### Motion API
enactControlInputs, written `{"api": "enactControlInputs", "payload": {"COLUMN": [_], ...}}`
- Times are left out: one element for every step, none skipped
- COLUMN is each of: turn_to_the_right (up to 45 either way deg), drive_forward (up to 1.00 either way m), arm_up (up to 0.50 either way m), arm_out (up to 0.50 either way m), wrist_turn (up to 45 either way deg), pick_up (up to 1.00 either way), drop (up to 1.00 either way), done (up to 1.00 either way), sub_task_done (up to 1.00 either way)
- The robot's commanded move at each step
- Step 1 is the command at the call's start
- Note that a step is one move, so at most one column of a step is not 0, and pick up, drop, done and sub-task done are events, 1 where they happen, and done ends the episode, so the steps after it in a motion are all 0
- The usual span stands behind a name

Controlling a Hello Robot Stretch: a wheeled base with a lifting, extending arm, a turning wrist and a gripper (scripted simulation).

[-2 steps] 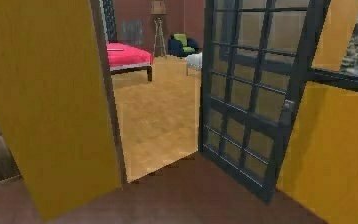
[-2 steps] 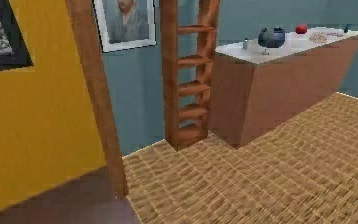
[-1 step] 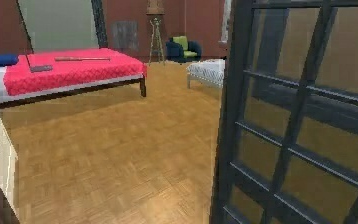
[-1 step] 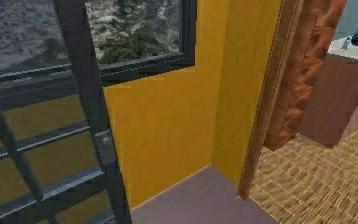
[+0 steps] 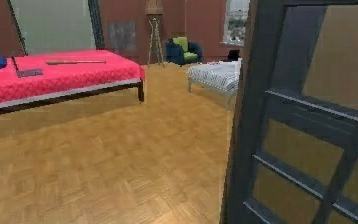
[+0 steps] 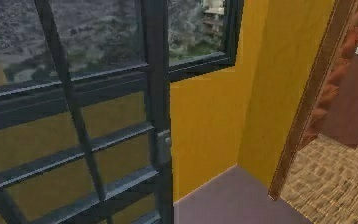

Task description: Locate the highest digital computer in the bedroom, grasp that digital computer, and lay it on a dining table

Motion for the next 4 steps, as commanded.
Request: {"api": "enactControlInputs", "payload": {"turn_to_the_right": [-12.0, 0.0, 18.0, 0.0], "drive_forward": [0.0, 0.8, 0.0, 1.0], "arm_up": [0.0, 0.0, 0.0, 0.0], "arm_out": [0.0, 0.0, 0.0, 0.0], "wrist_turn": [0.0, 0.0, 0.0, 0.0], "pick_up": [0.0, 0.0, 0.0, 0.0], "drop": [0.0, 0.0, 0.0, 0.0], "done": [0.0, 0.0, 0.0, 0.0], "sub_task_done": [0.0, 0.0, 0.0, 0.0]}}
